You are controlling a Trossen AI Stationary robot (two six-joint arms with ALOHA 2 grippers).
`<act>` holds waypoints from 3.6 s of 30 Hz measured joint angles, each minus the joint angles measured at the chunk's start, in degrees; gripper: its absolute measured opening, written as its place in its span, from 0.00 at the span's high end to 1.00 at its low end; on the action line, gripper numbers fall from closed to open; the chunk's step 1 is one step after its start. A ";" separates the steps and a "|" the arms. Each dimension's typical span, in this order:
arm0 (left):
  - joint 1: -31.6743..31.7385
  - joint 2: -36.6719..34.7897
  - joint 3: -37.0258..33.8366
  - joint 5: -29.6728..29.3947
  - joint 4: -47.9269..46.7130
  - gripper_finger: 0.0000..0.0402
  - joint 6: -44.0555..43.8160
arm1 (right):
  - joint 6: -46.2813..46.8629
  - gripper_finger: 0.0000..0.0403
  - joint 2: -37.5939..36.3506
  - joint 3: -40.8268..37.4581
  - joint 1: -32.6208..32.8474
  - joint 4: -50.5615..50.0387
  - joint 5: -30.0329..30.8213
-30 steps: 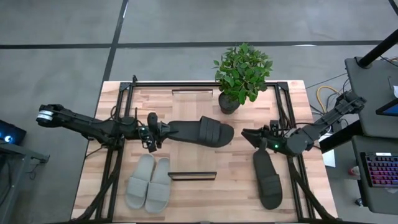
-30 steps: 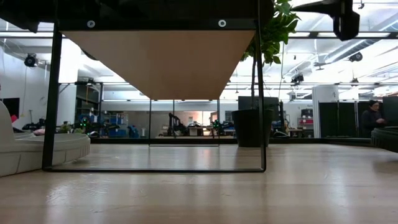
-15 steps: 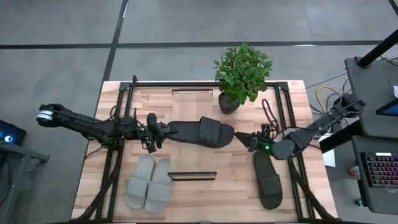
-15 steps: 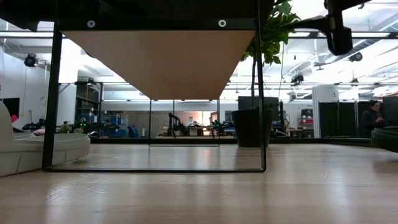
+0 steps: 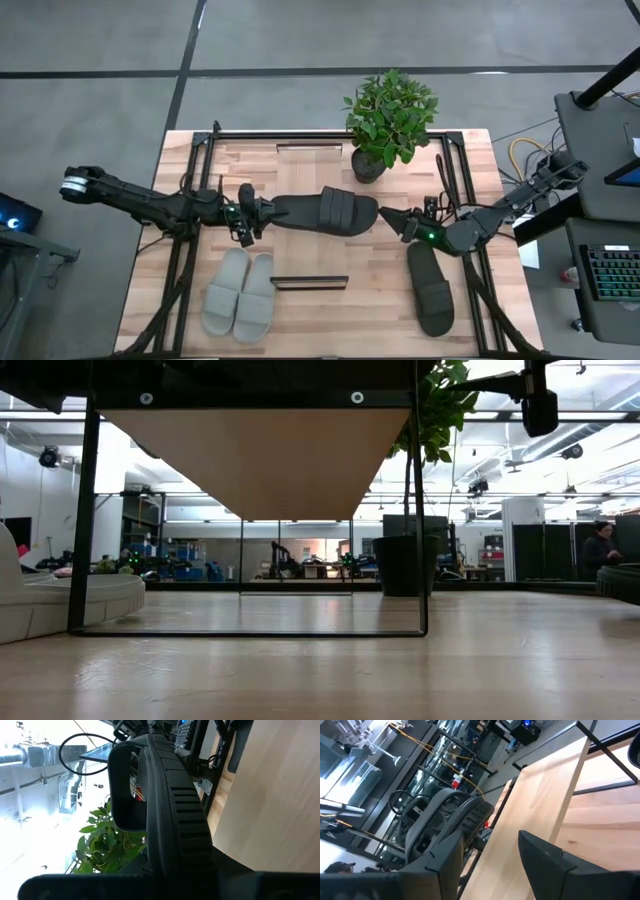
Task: Pick and place slides into the shelf
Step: Put the left black slipper on the shelf
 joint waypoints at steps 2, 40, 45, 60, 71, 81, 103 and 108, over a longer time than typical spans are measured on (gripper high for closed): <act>0.00 -0.02 -0.01 -0.19 0.07 0.89 0.05 | -0.09 0.55 -0.11 -0.01 -0.02 -0.02 0.00; -0.13 0.93 -0.03 -2.85 2.97 0.89 0.10 | -2.46 0.55 -1.62 -0.04 -0.34 -0.01 -2.86; -0.79 2.77 -0.03 -2.64 5.49 0.89 1.55 | -0.44 0.55 -0.31 -0.06 -1.13 0.01 -2.84; -1.11 8.85 -0.01 -3.30 13.67 0.89 5.30 | -1.19 0.55 0.14 0.53 -1.77 0.47 -2.85; -1.09 13.17 1.05 -4.25 16.82 0.89 7.60 | -2.41 0.57 0.14 0.53 -2.55 1.12 -2.81; -1.23 12.63 1.26 -4.50 16.35 0.89 7.84 | -8.28 0.80 1.45 0.53 -2.92 -0.11 -2.34; -1.55 12.26 1.17 -4.05 16.86 0.68 2.40 | -14.91 0.89 2.24 0.60 -3.63 0.09 -2.56; -1.53 12.26 1.01 -4.13 16.83 0.67 1.89 | -16.10 0.89 1.40 0.60 -3.63 0.11 -2.38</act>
